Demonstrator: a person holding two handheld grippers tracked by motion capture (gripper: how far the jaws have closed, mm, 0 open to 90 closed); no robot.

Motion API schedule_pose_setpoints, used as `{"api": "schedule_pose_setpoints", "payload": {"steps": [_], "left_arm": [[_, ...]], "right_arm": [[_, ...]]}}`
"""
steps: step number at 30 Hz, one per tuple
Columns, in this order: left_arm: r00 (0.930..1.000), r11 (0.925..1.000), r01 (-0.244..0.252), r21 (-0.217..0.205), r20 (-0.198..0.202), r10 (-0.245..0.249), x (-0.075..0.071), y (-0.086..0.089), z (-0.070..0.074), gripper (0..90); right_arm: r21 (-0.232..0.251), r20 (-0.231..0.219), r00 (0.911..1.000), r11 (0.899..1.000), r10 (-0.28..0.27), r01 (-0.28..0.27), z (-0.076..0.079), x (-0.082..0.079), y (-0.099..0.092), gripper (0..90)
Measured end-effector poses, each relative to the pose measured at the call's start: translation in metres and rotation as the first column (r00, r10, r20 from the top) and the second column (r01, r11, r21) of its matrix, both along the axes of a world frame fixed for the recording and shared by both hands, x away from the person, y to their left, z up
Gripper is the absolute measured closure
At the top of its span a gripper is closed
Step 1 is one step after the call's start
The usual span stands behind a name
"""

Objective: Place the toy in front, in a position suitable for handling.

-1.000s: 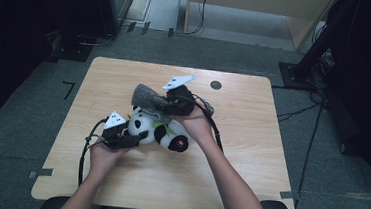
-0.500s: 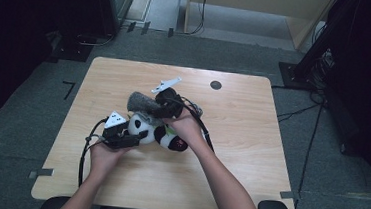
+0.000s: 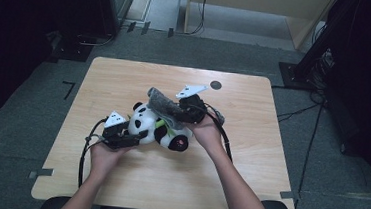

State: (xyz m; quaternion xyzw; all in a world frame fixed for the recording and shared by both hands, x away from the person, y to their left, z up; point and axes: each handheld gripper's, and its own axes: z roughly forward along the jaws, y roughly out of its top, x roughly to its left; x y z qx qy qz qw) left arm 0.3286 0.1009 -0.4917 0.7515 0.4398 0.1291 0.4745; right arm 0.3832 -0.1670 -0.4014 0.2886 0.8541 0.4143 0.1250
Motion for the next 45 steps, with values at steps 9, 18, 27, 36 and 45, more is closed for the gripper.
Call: {"api": "schedule_pose_setpoints", "payload": {"steps": [9,18,27,36,45], "left_arm": [[1.0,1.0,0.001,0.001,0.0,-0.001,0.0,0.0,0.0,26.6],[1.0,1.0,0.0,0.001,0.001,0.0,0.0,0.0,0.0,26.3],[1.0,1.0,-0.002,-0.003,-0.001,0.002,0.0,0.001,0.0,26.0],[0.9999,1.0,0.007,0.006,0.011,-0.007,-0.001,0.0,-0.001,24.9],[0.9998,0.9999,0.01,0.004,0.014,-0.01,-0.001,0.0,0.0,23.4]], "right_arm": [[-0.012,0.0,1.0,1.0,0.004,-0.004,-0.005,-0.017,-0.022,74.1],[-0.031,0.013,0.9999,0.999,0.009,-0.008,-0.009,-0.032,-0.036,74.2],[-0.043,-0.022,0.997,0.996,-0.074,0.073,-0.025,-0.037,-0.073,74.2],[-0.05,-0.066,0.988,0.989,-0.14,0.137,-0.037,-0.037,-0.098,74.9],[0.05,0.041,0.9978,0.997,-0.052,0.05,0.008,-0.048,-0.076,75.3]]}}
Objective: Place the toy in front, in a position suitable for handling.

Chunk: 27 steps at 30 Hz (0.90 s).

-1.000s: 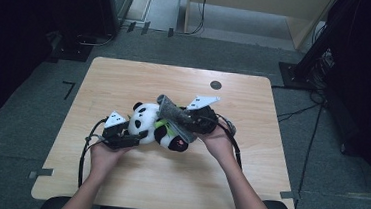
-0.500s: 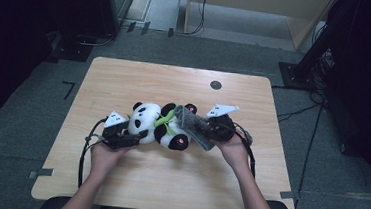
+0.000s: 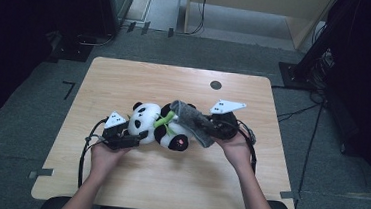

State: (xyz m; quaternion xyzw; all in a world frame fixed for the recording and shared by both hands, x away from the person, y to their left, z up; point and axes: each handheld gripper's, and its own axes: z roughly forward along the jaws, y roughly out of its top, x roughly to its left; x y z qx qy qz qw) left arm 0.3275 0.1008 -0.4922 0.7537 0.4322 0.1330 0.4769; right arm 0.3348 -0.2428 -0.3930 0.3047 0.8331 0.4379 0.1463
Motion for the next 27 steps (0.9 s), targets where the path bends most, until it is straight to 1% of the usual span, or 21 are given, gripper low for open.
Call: {"api": "schedule_pose_setpoints", "payload": {"steps": [2,4,5,8,12,13,14,15,16,17,19,21,24,26,27], "left_arm": [[1.0,1.0,0.003,-0.001,0.001,-0.003,0.0,0.0,0.0,22.6],[1.0,1.0,0.002,-0.003,0.001,-0.002,0.0,0.0,0.0,22.3],[1.0,1.0,0.002,-0.003,0.001,-0.002,0.0,0.0,0.0,22.3],[1.0,1.0,0.004,-0.005,0.001,-0.004,0.001,0.001,0.0,22.2],[1.0,1.0,0.007,-0.002,0.003,-0.007,0.001,0.001,0.0,22.4],[1.0,1.0,0.007,-0.002,0.004,-0.007,0.0,0.001,0.0,22.4],[0.9999,0.9999,0.011,0.004,0.005,-0.011,0.0,0.001,0.0,22.6],[0.9999,0.9999,0.011,0.006,0.007,-0.011,0.0,0.001,0.0,22.7],[0.9999,0.9999,0.011,0.006,0.007,-0.011,0.0,0.001,0.0,22.9],[0.9999,0.9999,0.011,0.006,0.006,-0.012,0.0,0.001,0.0,23.0],[0.9999,0.9999,0.011,0.007,0.007,-0.011,0.0,0.001,0.0,23.3],[0.9999,0.9999,0.012,0.008,0.008,-0.012,0.0,0.001,0.0,23.5],[0.9999,0.9999,0.012,0.004,0.01,-0.012,0.0,0.001,0.0,24.3],[0.9998,0.9999,0.013,0.009,0.012,-0.014,0.0,0.001,0.0,24.8],[0.9998,0.9998,0.016,0.014,0.011,-0.017,0.0,0.002,-0.001,25.4]], "right_arm": [[0.009,0.008,0.9997,1.0,0.021,-0.021,0.007,0.006,0.012,75.0],[0.009,0.007,0.9991,0.999,0.042,-0.042,0.012,0.016,0.025,74.9],[0.006,0.0,0.9988,0.999,0.05,-0.05,0.013,0.021,0.032,74.7],[0.001,-0.022,0.9968,0.997,0.077,-0.077,0.015,0.037,0.053,74.3],[0.006,-0.033,0.9938,0.994,0.106,-0.106,0.018,0.056,0.079,73.8],[0.006,-0.033,0.9938,0.994,0.106,-0.106,0.018,0.056,0.079,73.8],[0.003,-0.04,0.9909,0.992,0.129,-0.129,0.02,0.064,0.094,73.8],[0.001,-0.044,0.9899,0.991,0.135,-0.135,0.02,0.067,0.099,73.9],[0.001,-0.044,0.9899,0.991,0.135,-0.135,0.02,0.067,0.099,73.9],[-0.014,-0.06,0.9867,0.988,0.151,-0.152,0.017,0.074,0.114,73.9],[-0.033,-0.07,0.985,0.986,0.158,-0.161,0.014,0.078,0.124,73.9],[-0.038,-0.088,0.9813,0.984,0.171,-0.175,0.009,0.081,0.135,73.9],[-0.053,-0.117,0.9737,0.978,0.196,-0.203,0.0,0.083,0.146,73.7],[-0.078,-0.149,0.9661,0.971,0.211,-0.224,-0.007,0.082,0.152,73.8],[-0.088,-0.139,0.9662,0.969,0.217,-0.23,-0.01,0.081,0.152,74.1]]}}
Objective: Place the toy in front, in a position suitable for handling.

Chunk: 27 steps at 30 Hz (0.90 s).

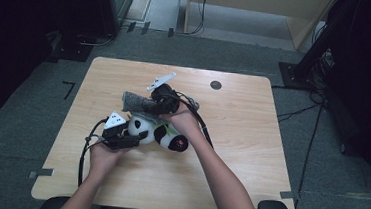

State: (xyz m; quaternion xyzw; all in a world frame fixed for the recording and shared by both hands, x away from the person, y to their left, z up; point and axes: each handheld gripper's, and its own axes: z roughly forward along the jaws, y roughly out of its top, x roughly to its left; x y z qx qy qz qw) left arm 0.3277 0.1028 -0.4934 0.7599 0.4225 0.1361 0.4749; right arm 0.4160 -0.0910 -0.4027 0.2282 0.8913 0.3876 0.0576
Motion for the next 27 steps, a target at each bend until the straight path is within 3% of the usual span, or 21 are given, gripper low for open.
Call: {"api": "schedule_pose_setpoints", "payload": {"steps": [5,8,14,18,23,27], "left_arm": [[1.0,1.0,-0.005,-0.003,0.003,0.005,0.0,0.0,0.0,26.8],[1.0,0.9999,-0.007,-0.007,-0.001,0.007,-0.001,0.0,0.0,26.9],[0.9998,0.9997,-0.017,-0.018,-0.009,0.017,0.0,0.0,0.0,27.0],[0.9998,0.9997,-0.017,-0.019,-0.009,0.017,0.0,-0.001,0.0,27.0],[0.9998,0.9997,-0.017,-0.016,-0.006,0.017,-0.001,-0.001,0.0,26.9],[0.9999,0.9998,-0.013,-0.016,-0.007,0.013,0.0,-0.001,0.0,26.9]], "right_arm": [[0.006,-0.009,0.9995,1.0,-0.03,0.03,-0.001,-0.002,-0.01,74.9],[-0.026,0.02,0.9983,0.998,-0.054,0.055,0.001,-0.008,-0.026,74.9],[-0.005,0.065,0.9941,0.996,-0.086,0.087,0.008,-0.023,-0.06,75.0],[-0.023,0.062,0.9921,0.994,-0.109,0.11,0.009,-0.031,-0.08,75.1],[0.034,0.059,0.9915,0.993,-0.116,0.114,0.003,-0.043,-0.101,75.1],[0.052,0.061,0.992,0.993,-0.111,0.108,-0.003,-0.051,-0.111,75.1]]}}
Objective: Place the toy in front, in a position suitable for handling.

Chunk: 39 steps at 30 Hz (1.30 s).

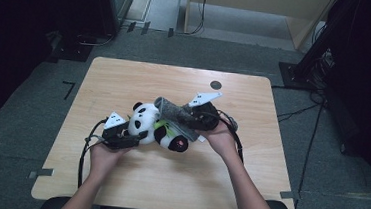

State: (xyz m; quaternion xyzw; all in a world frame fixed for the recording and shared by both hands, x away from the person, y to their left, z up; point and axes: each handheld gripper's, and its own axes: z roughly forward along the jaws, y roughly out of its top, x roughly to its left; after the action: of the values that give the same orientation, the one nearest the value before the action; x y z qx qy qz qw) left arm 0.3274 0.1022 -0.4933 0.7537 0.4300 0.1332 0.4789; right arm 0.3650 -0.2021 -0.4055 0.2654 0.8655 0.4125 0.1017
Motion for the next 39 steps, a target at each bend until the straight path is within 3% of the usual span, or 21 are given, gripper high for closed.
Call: {"api": "schedule_pose_setpoints", "payload": {"steps": [7,15,21,23,27,30,35,39], "left_arm": [[1.0,1.0,0.001,-0.002,-0.01,-0.001,0.002,0.001,0.001,26.9],[0.9999,1.0,0.003,-0.003,-0.01,-0.003,0.002,0.001,0.0,26.8],[1.0,1.0,0.002,-0.002,-0.008,-0.002,0.002,0.001,0.0,26.6],[1.0,1.0,0.001,-0.003,-0.01,-0.001,0.002,0.001,0.0,26.6],[0.9999,1.0,-0.001,-0.002,-0.011,0.001,0.001,0.001,0.001,26.8],[0.9999,1.0,-0.006,-0.003,-0.012,0.006,0.001,0.0,0.001,26.8],[0.9999,1.0,-0.009,-0.001,-0.013,0.009,0.001,-0.001,0.001,26.8],[0.9999,1.0,-0.009,0.004,-0.013,0.009,0.0,-0.001,0.002,26.9]], "right_arm": [[-0.008,-0.01,0.9999,1.0,-0.007,0.007,-0.014,-0.011,-0.017,75.3],[-0.011,-0.064,0.9937,0.996,-0.092,0.091,-0.036,-0.014,-0.048,74.9],[-0.024,-0.102,0.986,0.991,-0.132,0.13,-0.049,-0.014,-0.062,74.9],[-0.003,-0.097,0.9884,0.993,-0.117,0.118,-0.045,-0.015,-0.063,75.1],[0.011,-0.055,0.9919,0.993,-0.115,0.115,-0.03,-0.021,-0.061,75.3],[0.052,-0.01,0.9934,0.992,-0.114,0.114,-0.015,-0.024,-0.06,75.2],[0.108,0.066,0.9844,0.982,-0.163,0.156,0.01,-0.021,-0.056,75.0],[0.117,0.083,0.9732,0.972,-0.214,0.204,0.011,-0.008,-0.049,74.6]]}}
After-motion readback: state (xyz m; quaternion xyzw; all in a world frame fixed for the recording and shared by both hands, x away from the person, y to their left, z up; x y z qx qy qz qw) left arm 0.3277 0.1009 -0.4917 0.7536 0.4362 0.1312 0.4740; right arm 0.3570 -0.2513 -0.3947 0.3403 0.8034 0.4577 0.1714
